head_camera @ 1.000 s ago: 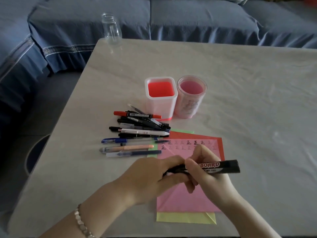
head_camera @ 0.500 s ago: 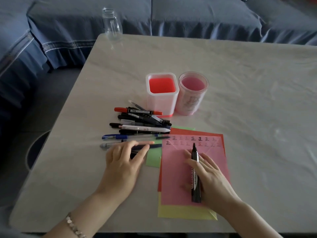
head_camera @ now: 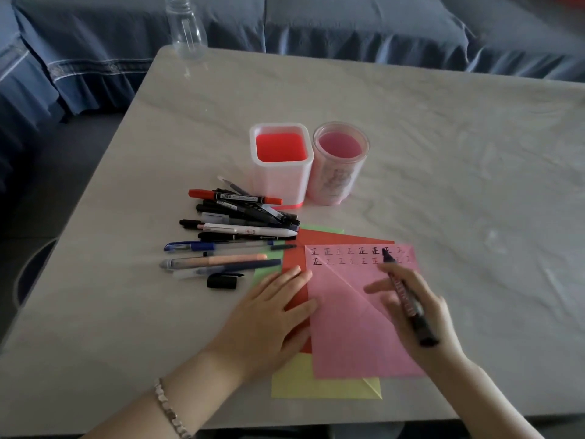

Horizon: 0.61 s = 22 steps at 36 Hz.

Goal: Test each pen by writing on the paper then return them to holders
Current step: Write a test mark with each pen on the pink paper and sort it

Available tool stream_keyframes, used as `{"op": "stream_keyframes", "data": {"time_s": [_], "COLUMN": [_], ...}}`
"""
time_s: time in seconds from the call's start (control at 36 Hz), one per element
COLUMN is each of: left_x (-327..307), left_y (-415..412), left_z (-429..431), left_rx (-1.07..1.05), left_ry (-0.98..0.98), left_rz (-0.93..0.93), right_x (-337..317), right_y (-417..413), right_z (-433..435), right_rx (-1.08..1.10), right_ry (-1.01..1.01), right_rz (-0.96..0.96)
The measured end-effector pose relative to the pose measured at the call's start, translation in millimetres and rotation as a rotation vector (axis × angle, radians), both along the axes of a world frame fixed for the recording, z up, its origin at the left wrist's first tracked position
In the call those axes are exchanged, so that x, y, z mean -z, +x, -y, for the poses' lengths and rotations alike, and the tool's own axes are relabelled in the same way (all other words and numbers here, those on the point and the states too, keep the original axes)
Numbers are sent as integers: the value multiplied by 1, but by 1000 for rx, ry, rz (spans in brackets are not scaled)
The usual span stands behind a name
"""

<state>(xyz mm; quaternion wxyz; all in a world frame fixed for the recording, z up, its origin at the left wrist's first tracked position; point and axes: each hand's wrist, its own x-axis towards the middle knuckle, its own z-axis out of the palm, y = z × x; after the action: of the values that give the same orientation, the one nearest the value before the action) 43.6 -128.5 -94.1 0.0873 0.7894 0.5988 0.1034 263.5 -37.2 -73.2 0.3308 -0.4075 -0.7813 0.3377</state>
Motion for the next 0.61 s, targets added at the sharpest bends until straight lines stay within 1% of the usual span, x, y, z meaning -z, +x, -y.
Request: {"op": "stream_keyframes", "data": {"time_s": [0.11,0.17,0.22,0.39,0.53,0.61], "left_x": [2,3,5,2,4,4], "left_y": [-1,0,0,-1,-1,-1], "left_z": [-1,-1,-1,-1,-2,-3], "left_rx": [-7,-14,-19,-41,-52,-51], "left_ry": [21,33,40,30,37,47], "left_rz": [35,61,79,89,194,216], "right_x": [-18,-25,-28,-12,10,15], "right_y": [-27,-41,-54,-84,-93,-93], "right_z": [-7,-12,-16,-12,-5,-5], "right_rx": [166,241,291,385,426,440], "right_ry": [-151,-274,-357,-312,-105,-44], "right_rz": [-355,-468,-531,-444,-249,-225]}}
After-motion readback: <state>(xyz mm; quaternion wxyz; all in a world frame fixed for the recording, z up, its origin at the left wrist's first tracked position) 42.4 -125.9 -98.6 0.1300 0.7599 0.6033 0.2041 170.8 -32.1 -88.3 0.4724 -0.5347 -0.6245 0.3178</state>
